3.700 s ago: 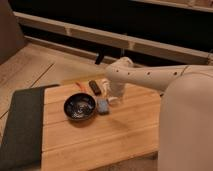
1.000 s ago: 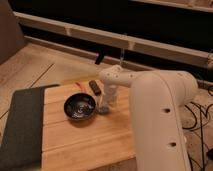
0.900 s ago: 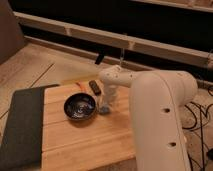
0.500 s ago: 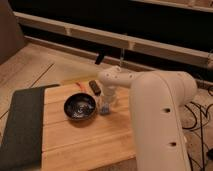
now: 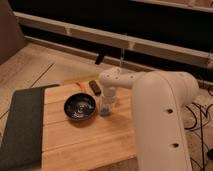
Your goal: Wipe the white sponge on the table
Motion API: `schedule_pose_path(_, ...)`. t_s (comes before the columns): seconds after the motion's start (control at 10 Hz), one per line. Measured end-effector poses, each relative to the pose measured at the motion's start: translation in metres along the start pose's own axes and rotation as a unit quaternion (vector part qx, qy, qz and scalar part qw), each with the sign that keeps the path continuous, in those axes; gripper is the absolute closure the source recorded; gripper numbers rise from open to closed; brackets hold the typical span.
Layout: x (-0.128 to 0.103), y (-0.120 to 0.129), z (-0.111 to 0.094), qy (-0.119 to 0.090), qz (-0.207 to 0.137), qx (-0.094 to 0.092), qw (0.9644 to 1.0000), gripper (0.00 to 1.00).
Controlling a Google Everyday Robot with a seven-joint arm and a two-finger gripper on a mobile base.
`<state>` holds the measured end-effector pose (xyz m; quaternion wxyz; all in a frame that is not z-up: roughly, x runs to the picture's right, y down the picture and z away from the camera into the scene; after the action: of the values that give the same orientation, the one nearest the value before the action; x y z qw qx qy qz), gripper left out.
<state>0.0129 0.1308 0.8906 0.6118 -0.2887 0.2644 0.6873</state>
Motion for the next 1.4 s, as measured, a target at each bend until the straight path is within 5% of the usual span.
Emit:
schedule_pose_path(0.3,0.014,-0.005,-0.003,0.006,0.015,0.004,0.9999,1.00)
schedule_pose_path(0.7,0.019,-0.041,-0.008,0.014,0.052,0.033,0.9980,1.00)
schedule_pose_path(1.0,0.008,-0.054,-0.006,0.015,0.071,0.039,0.9966,1.00)
schedule_pose_path(1.4,-0.020,-0.034,-0.002,0.009,0.041,0.029,0.9987,1.00)
